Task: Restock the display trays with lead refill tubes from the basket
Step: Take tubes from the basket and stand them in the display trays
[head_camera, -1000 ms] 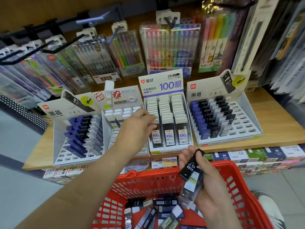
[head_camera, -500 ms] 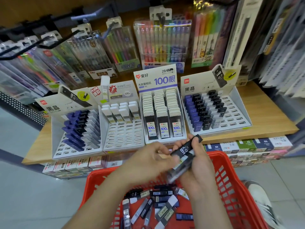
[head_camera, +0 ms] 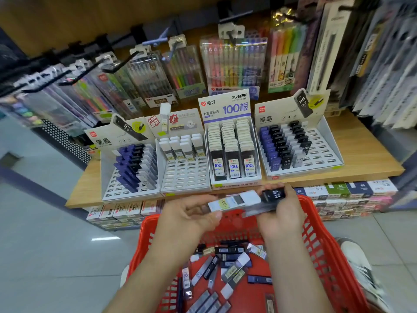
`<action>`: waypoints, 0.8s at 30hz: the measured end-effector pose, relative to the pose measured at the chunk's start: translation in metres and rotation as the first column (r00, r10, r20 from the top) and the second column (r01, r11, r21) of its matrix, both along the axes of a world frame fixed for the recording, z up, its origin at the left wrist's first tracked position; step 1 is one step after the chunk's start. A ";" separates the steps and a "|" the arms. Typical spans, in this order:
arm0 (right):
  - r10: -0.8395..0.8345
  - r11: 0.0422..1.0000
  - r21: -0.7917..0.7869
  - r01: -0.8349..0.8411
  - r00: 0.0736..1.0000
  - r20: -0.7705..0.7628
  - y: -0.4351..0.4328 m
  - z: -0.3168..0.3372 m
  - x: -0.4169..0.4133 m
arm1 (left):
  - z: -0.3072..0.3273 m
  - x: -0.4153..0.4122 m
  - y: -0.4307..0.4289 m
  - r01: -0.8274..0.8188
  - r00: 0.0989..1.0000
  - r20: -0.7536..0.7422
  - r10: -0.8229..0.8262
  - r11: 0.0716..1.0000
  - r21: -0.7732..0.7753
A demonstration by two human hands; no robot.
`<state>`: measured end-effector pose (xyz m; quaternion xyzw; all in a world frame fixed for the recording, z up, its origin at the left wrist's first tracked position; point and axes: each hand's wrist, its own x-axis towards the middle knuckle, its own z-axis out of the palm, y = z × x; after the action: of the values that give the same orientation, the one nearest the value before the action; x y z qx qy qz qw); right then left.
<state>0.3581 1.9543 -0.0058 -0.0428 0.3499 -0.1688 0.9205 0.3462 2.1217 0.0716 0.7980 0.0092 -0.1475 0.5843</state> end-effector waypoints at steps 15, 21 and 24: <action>0.504 0.714 -0.591 -0.375 0.862 0.062 0.054 0.063 -0.007 | 0.035 0.014 0.009 0.125 0.984 0.119 -0.132 0.990 0.058; 0.625 0.406 -0.784 -0.469 0.769 -0.136 0.052 0.069 0.007 | 0.056 0.068 0.027 0.216 0.976 0.016 -0.216 0.976 0.016; 0.637 0.180 -0.859 -0.480 0.722 -0.270 0.054 0.068 0.023 | 0.053 0.098 0.035 0.307 0.952 -0.039 -0.305 0.951 0.047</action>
<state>0.3807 2.0078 0.0624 -0.6321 0.0945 0.0198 0.7688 0.4439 2.1571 0.1243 0.8023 -0.1015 -0.2483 0.5332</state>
